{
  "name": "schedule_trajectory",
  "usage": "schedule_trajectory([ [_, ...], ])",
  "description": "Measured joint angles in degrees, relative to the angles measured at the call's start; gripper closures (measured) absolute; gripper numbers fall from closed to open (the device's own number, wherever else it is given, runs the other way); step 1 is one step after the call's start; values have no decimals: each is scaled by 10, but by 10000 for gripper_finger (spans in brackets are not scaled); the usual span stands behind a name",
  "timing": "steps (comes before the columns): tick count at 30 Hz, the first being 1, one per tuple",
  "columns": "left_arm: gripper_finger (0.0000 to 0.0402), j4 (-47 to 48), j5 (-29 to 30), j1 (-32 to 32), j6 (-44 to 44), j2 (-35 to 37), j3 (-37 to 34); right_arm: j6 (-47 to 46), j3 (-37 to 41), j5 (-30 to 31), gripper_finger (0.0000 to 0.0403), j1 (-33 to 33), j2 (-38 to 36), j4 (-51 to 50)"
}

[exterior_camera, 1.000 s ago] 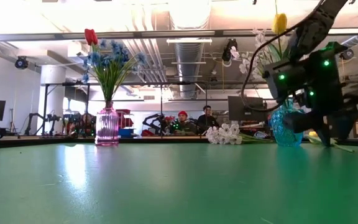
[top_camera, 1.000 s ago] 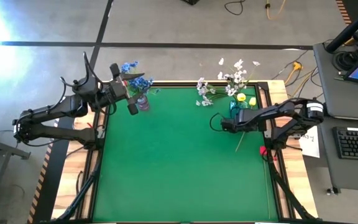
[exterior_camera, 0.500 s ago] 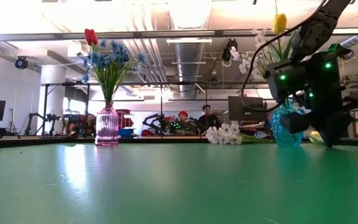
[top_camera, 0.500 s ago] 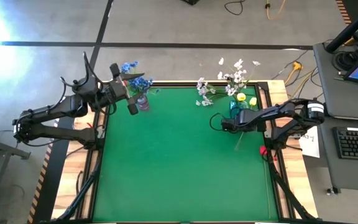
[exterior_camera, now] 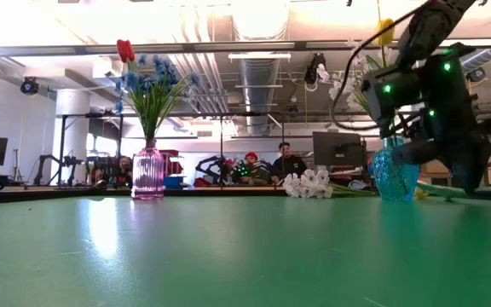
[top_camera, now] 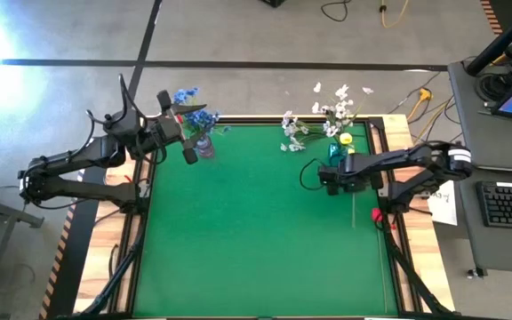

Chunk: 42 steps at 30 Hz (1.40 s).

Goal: Sort flowers into vase by color
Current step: Put the yellow tulip into the blue vase

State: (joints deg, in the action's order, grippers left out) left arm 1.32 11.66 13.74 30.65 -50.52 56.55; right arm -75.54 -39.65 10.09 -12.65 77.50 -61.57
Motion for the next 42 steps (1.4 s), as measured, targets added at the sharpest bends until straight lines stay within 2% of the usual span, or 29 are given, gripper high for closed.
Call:
schedule_trajectory([
  [8,173,-3,0,0,0,0,0,21,-41,-117,390,70,-41,5],
  [11,173,-11,0,0,0,-1,0,18,-47,-134,390,117,-43,50],
  [16,173,-10,0,0,-1,-1,0,-34,-47,-134,383,194,-34,126],
  [19,173,-9,0,0,-1,-1,0,-73,-47,-138,364,229,-29,122],
  [24,173,-9,0,0,-1,-1,0,-111,-47,-135,323,251,-20,99],
  [29,173,-8,0,0,-11,-1,0,-87,-47,-126,282,254,-20,96],
  [36,173,-10,0,0,-16,-2,0,1,-48,-26,230,249,-5,141],
  [42,173,-12,0,0,-28,-2,0,65,-48,-27,205,216,44,156],
])
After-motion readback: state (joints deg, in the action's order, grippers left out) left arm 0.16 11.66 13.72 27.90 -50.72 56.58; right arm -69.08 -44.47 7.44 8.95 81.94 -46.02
